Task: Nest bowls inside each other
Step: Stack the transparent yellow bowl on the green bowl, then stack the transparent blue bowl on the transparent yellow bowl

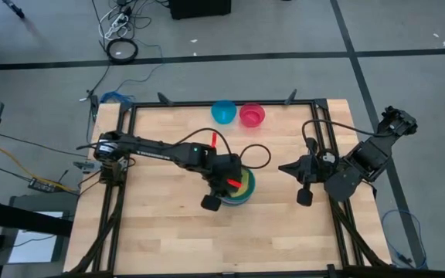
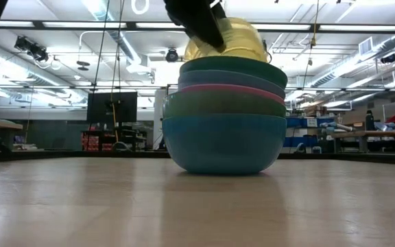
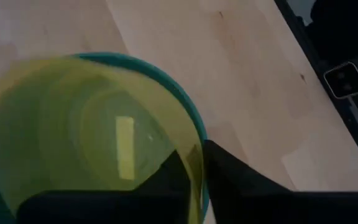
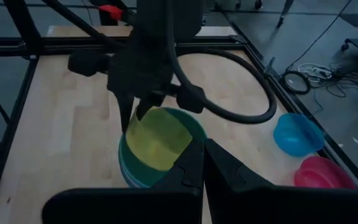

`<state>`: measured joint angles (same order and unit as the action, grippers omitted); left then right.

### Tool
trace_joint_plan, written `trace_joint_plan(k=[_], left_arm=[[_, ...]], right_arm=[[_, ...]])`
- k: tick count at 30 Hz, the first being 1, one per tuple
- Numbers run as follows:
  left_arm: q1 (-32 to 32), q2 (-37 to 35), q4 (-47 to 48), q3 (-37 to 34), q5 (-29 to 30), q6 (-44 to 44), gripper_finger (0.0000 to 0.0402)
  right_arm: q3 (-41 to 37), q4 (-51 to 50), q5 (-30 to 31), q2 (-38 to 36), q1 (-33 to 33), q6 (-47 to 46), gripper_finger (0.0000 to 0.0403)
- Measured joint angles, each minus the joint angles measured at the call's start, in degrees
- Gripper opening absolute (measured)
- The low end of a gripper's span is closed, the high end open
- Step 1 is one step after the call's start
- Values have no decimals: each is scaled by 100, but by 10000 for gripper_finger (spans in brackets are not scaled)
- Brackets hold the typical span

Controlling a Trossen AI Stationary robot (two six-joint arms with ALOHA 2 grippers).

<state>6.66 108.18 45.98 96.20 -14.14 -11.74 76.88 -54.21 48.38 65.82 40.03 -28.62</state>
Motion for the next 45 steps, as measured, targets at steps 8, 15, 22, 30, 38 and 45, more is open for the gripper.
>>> trace_joint_plan(k=[8,15,22,30,38,45], left_arm=[[11,-4,53,0,224,328,153],[-26,-86,808,325,1592,-13,197],[-813,-179,1016,577,2361,-404,198],[-2112,-1,823,573,2356,-1009,198],[-2932,544,755,570,1732,-1285,198],[-2994,1162,582,566,1916,-1597,198]], right_arm=[[0,8,0,0,0,26,0],[0,10,-4,0,11,28,0],[0,10,-44,0,20,29,0],[0,15,-55,-2,97,53,0],[0,101,-52,-2,111,240,0],[0,186,-50,-2,111,337,0]])
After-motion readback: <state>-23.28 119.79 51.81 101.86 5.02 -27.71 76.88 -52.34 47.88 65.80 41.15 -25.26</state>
